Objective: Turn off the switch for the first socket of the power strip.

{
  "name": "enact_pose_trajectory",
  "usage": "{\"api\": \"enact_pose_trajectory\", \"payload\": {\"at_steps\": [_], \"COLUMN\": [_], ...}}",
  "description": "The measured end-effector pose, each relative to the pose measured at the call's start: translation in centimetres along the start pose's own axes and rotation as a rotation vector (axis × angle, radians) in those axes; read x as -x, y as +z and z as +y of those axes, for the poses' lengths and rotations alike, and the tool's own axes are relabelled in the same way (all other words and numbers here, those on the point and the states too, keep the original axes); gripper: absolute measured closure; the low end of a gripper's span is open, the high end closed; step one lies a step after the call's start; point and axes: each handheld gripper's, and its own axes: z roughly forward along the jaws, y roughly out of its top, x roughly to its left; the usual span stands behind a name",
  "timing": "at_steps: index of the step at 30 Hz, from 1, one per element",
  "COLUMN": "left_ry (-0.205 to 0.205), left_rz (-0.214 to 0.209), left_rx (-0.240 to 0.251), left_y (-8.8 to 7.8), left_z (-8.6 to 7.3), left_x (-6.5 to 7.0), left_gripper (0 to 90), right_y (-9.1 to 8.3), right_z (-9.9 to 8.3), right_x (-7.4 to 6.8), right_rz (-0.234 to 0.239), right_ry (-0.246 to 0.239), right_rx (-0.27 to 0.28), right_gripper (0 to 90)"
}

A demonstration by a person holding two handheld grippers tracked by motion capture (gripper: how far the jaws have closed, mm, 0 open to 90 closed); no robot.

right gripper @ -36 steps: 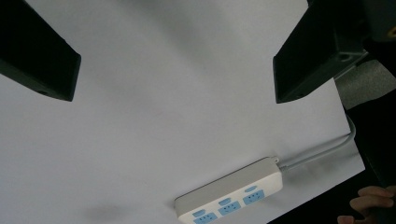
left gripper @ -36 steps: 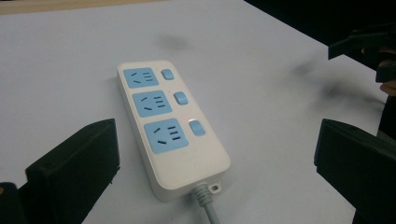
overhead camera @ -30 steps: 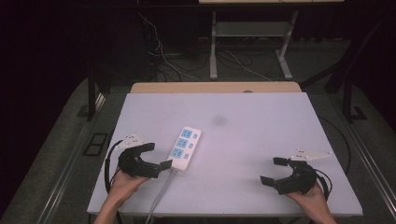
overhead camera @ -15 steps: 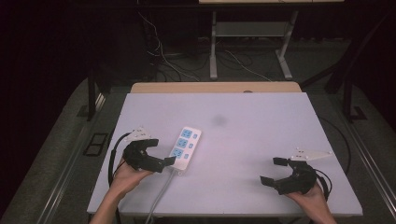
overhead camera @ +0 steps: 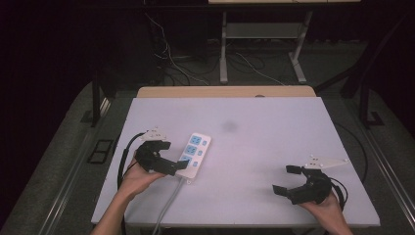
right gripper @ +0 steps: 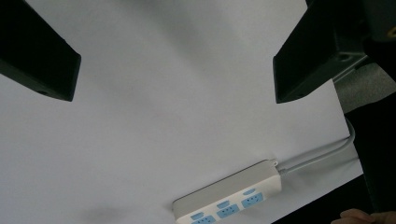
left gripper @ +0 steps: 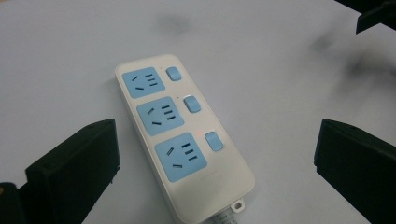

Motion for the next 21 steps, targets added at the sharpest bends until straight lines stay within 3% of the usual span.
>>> {"api": "enact_pose_trajectory", "payload": {"at_steps": [21], "left_ry": [0.048], "left_rz": [-0.003], "left_rx": [-0.099], "left_y": [2.1], "left_z": [1.4], "left_x": [-0.3], "left_gripper": [0.0], "right_y": [0.1], "right_z": [0.0], "right_x": [-0.1], "right_rz": [0.001], "right_ry": [-0.005], "right_rx": [-0.01], "right_gripper": [0.6]}}
